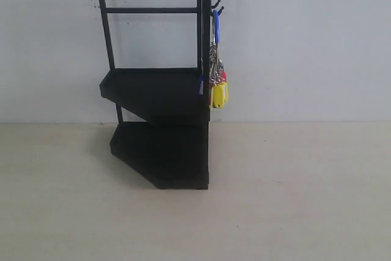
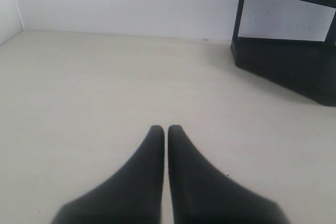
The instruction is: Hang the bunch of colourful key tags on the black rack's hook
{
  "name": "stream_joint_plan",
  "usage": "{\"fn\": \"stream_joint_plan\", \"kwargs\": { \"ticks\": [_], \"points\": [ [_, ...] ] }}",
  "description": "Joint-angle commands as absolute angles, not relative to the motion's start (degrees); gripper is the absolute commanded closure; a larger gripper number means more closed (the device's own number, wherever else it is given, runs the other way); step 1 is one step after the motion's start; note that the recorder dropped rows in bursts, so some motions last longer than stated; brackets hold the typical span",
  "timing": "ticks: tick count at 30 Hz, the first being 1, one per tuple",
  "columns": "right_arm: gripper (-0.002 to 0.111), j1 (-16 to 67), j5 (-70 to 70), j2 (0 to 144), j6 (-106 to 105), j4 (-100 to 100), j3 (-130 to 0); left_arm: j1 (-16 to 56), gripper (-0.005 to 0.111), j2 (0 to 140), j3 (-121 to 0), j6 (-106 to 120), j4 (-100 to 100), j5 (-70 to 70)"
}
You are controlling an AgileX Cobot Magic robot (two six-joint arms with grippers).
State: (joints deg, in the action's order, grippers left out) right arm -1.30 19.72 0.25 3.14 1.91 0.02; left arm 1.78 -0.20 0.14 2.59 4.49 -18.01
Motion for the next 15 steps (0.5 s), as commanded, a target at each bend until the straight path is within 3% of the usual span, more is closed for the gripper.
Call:
{"fn": "stream_joint_plan", "kwargs": {
  "ticks": [1,15],
  "points": [
    [0.108,-1.3,19.5,0.0,2.9,2.1,0.0,1.6,0.102,0.0,0.0,2.6,4.6,-17.6],
    [0.108,-1.3,19.5,0.0,2.9,2.3,0.0,1.6,0.102,0.0,0.0,2.6,4.6,-17.6]
  ]
}}
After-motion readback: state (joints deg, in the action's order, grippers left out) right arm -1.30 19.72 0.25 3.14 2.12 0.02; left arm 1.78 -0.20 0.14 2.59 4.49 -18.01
